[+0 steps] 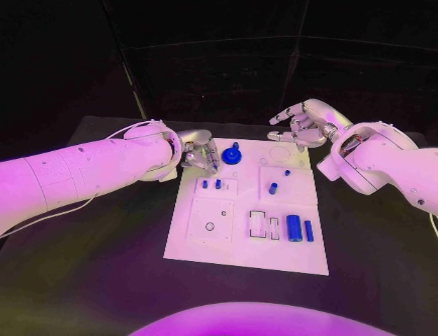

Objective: Assemble the parts on the task board

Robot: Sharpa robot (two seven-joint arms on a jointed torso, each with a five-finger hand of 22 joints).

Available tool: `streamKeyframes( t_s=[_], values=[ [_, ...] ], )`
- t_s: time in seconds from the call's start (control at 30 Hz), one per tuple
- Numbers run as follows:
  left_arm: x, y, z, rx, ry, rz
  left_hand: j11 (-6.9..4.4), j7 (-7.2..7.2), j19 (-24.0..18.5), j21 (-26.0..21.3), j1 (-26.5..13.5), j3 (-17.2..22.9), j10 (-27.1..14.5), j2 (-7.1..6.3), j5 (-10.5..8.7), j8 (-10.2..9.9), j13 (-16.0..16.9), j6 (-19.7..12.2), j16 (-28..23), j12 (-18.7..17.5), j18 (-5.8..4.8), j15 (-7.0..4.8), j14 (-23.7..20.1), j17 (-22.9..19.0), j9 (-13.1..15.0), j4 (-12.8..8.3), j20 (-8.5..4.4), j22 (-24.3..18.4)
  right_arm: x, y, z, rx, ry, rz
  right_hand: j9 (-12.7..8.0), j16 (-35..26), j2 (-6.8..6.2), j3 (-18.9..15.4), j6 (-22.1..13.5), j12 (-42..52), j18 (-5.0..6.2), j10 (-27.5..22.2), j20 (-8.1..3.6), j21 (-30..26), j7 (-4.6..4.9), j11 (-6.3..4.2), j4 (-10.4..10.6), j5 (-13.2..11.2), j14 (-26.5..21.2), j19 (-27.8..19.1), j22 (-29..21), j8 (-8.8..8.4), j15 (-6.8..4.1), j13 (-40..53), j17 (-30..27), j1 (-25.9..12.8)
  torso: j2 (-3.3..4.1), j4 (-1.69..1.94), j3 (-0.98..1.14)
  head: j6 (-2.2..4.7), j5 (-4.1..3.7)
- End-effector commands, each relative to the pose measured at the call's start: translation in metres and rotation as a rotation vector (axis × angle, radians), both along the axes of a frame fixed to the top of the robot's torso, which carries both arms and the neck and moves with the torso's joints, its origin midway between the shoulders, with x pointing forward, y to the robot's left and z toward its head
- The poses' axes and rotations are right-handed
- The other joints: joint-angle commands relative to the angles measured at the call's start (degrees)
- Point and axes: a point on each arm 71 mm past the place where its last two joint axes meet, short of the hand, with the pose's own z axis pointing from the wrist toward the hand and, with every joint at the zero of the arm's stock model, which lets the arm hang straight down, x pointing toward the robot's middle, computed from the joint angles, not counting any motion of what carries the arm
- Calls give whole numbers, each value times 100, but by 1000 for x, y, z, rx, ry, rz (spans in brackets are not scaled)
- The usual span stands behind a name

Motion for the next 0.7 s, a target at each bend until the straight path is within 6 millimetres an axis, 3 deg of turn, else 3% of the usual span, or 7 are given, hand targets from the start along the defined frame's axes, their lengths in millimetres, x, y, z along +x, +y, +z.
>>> streamKeyframes(
  t_s=[0.03, 0.7],
  values=[
    [0, -1, 0, 3, 16, -6, 0, 0, 4, 19, -44, 23, 41, -32, 3, -28, 3, 34, 9, -21, -46, -19, 155, -8, 5, 6, -11, -3, 0, 1, 1, -1, -6, 10, 8, -32, 51, -29, 1, 36, 73, 29, -20, -39, -18, -2, 3, 33, 348, -16, -2, 39, -41, 6, 353, 11, -1, -2, -1, -5, 5],
    [0, -4, -2, 18, 33, -8, 3, -1, -10, -8, -70, 33, 39, -55, 3, -57, 0, 26, 0, -58, -40, -19, 147, -31, 1, 13, -11, -29, -1, 1, 2, 1, -8, 10, 8, -32, 56, -31, 3, 35, 73, 29, -21, -41, -19, -3, 1, 34, 349, -15, -5, 42, -42, 3, 355, 14, 4, -1, -2, -13, -9]
  ],
)
